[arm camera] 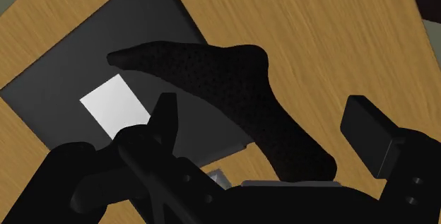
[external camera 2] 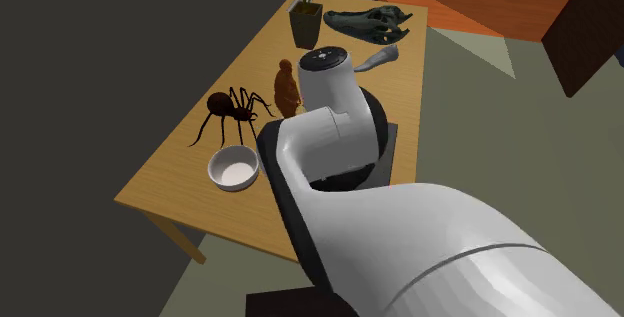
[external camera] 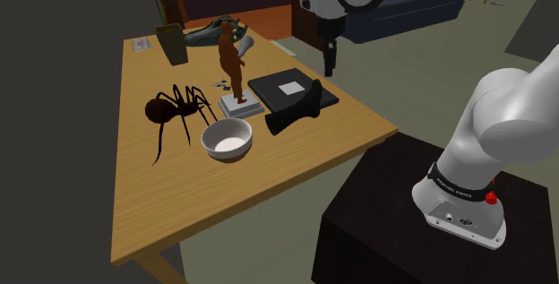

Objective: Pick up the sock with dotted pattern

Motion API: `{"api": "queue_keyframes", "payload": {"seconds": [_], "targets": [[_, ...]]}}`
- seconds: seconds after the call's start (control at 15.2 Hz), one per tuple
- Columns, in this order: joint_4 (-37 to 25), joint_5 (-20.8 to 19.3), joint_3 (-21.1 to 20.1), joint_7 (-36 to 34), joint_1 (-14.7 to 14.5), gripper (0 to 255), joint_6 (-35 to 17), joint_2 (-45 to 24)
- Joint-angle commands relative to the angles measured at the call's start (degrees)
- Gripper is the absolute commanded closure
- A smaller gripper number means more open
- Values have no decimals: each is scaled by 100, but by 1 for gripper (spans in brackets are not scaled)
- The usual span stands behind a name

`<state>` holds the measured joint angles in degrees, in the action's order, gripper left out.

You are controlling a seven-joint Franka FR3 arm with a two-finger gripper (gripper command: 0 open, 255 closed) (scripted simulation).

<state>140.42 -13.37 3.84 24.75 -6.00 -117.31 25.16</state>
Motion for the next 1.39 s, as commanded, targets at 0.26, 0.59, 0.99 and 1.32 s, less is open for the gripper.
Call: {"api": "queue_keyframes", "payload": {"seconds": [0.26,0.59,0.99,1.32], "targets": [[41,-228,154,1044,-218,0,-1129,-1078],[-89,-409,200,1862,-335,0,-2017,-2092],[-30,-550,207,1871,-325,0,-2558,-2580],[10,-613,216,1793,-320,255,-2757,-2744]]}}
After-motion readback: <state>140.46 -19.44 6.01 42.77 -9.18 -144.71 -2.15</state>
